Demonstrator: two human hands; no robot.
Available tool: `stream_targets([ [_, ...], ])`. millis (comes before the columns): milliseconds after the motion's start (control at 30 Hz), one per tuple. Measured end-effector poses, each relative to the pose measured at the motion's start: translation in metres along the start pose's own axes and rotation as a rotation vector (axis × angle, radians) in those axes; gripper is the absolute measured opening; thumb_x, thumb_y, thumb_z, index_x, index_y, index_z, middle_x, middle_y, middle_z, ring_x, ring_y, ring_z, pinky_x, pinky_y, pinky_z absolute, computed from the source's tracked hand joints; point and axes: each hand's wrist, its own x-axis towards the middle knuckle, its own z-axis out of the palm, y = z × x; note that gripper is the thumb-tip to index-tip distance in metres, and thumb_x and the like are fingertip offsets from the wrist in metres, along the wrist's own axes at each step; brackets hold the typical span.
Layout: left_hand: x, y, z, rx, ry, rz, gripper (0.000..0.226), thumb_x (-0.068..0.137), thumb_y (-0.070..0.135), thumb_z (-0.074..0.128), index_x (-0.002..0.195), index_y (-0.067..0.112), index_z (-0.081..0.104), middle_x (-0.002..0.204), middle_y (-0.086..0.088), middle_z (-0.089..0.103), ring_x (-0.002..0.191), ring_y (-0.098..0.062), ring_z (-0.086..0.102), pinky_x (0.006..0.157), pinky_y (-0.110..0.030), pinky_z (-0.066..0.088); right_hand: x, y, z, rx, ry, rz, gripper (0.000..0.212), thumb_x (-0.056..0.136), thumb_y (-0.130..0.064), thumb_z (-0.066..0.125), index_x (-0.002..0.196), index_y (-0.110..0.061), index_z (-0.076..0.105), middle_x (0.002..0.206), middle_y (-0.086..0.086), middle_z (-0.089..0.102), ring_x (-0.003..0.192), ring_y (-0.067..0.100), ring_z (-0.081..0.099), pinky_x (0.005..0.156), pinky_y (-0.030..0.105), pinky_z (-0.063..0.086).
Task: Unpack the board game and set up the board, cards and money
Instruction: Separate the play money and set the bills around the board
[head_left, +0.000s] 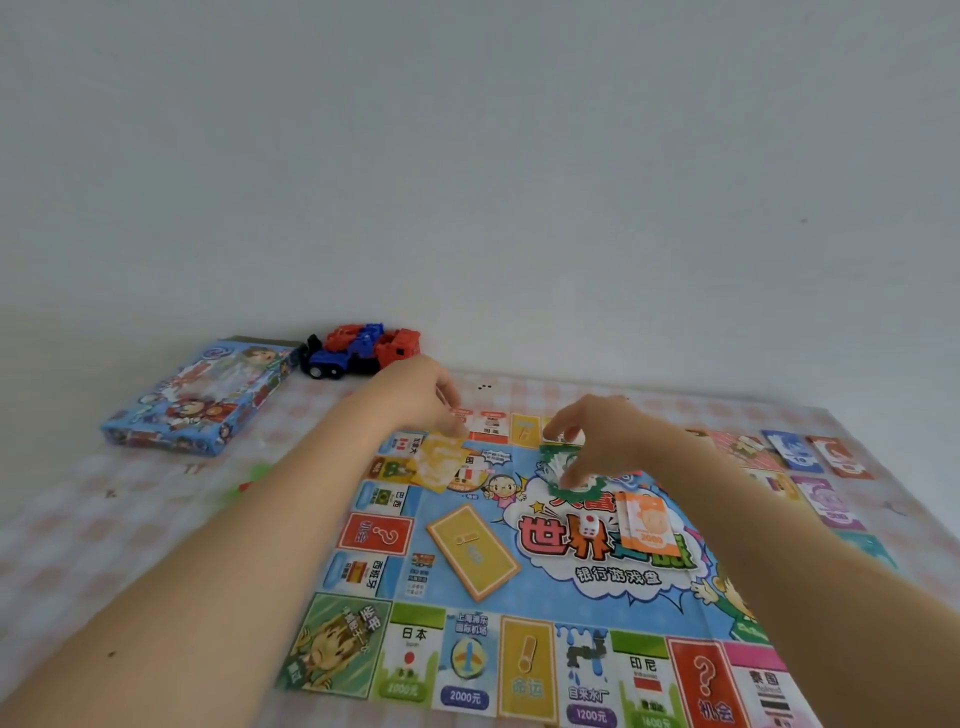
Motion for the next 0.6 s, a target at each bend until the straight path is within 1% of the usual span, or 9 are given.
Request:
stream_targets([
  [100, -0.001, -0.005, 0.005, 0.153, -0.103, -0.130, 0.067, 0.069, 0.039, 0.081, 0.124, 0.009, 0.058, 0.122, -0.006, 0.061, 0.106, -0.022, 0.059, 0.090, -0.033, 0.048, 0.001, -0.005, 0.002, -0.016, 0.015, 0.005, 0.060, 0.075, -0.020, 0.079, 0.131, -0.021, 0.057, 0.131, 0.001, 0.056, 0.113, 0.021, 0.054, 0.091, 0.028, 0.040],
  [167, 0.002, -0.008, 0.012, 0.192, -0.143, -0.169, 0.074, 0.067, 0.041, 0.081, 0.127, 0.006, 0.054, 0.123, -0.008, 0.061, 0.105, -0.024, 0.059, 0.091, -0.035, 0.049, 0.001, -0.007, 0.002, -0.003, 0.021, 0.009, 0.060, 0.075, -0.021, 0.079, 0.130, -0.021, 0.057, 0.131, 0.001, 0.056, 0.113, 0.021, 0.054, 0.092, 0.028, 0.040],
  [233, 0.003, -0.009, 0.018, 0.176, -0.151, -0.188, 0.077, 0.067, 0.040, 0.082, 0.129, 0.005, 0.053, 0.124, -0.009, 0.061, 0.106, -0.025, 0.060, 0.093, -0.038, 0.049, 0.001, -0.007, 0.003, 0.013, 0.025, 0.012, 0.060, 0.075, -0.022, 0.079, 0.131, -0.021, 0.057, 0.132, 0.001, 0.055, 0.115, 0.022, 0.053, 0.094, 0.031, 0.041],
  [300, 0.004, -0.008, 0.019, 0.105, -0.159, -0.210, 0.076, 0.068, 0.035, 0.083, 0.130, 0.004, 0.052, 0.126, -0.011, 0.060, 0.108, -0.027, 0.060, 0.095, -0.040, 0.049, 0.002, -0.008, 0.005, 0.004, 0.035, 0.016, 0.061, 0.074, -0.023, 0.080, 0.130, -0.021, 0.057, 0.132, 0.001, 0.054, 0.118, 0.022, 0.051, 0.097, 0.032, 0.040],
  [367, 0.002, -0.007, 0.018, 0.043, -0.168, -0.216, 0.070, 0.070, 0.030, 0.082, 0.128, 0.002, 0.053, 0.126, -0.016, 0.060, 0.110, -0.031, 0.060, 0.094, -0.042, 0.049, 0.003, -0.008, 0.007, 0.008, 0.056, 0.016, 0.060, 0.073, -0.024, 0.081, 0.129, -0.022, 0.058, 0.131, 0.001, 0.055, 0.117, 0.022, 0.050, 0.097, 0.032, 0.039],
  [433, -0.001, -0.008, 0.018, -0.004, -0.156, -0.201, 0.062, 0.073, 0.027, 0.080, 0.123, 0.000, 0.056, 0.125, -0.016, 0.060, 0.112, -0.031, 0.059, 0.090, -0.039, 0.049, 0.003, -0.007, 0.008, 0.031, 0.078, 0.001, 0.057, 0.074, -0.024, 0.080, 0.127, -0.022, 0.059, 0.128, 0.001, 0.057, 0.114, 0.021, 0.052, 0.094, 0.030, 0.039],
  [500, -0.001, -0.008, 0.018, -0.103, -0.144, -0.183, 0.060, 0.076, 0.024, 0.078, 0.128, 0.007, 0.055, 0.128, -0.011, 0.059, 0.113, -0.027, 0.057, 0.089, -0.034, 0.049, 0.002, -0.006, 0.008, 0.089, 0.120, -0.023, 0.051, 0.076, -0.023, 0.078, 0.124, -0.022, 0.062, 0.123, 0.001, 0.059, 0.104, 0.018, 0.055, 0.089, 0.027, 0.040],
  [533, -0.002, -0.007, 0.018, -0.161, -0.138, -0.172, 0.060, 0.076, 0.025, 0.078, 0.130, 0.011, 0.054, 0.126, -0.007, 0.059, 0.110, -0.024, 0.057, 0.086, -0.033, 0.049, 0.002, -0.006, 0.007, 0.134, 0.158, -0.033, 0.047, 0.077, -0.023, 0.078, 0.121, -0.021, 0.064, 0.119, 0.001, 0.061, 0.098, 0.016, 0.056, 0.086, 0.026, 0.042],
  [600, -0.002, -0.002, 0.016, -0.256, -0.126, -0.141, 0.055, 0.076, 0.027, 0.078, 0.125, 0.015, 0.058, 0.110, -0.002, 0.062, 0.095, -0.017, 0.058, 0.070, -0.027, 0.046, 0.002, -0.004, 0.004, 0.237, 0.254, -0.036, 0.036, 0.078, -0.021, 0.076, 0.113, -0.021, 0.068, 0.110, 0.001, 0.066, 0.088, 0.013, 0.059, 0.078, 0.021, 0.046],
])
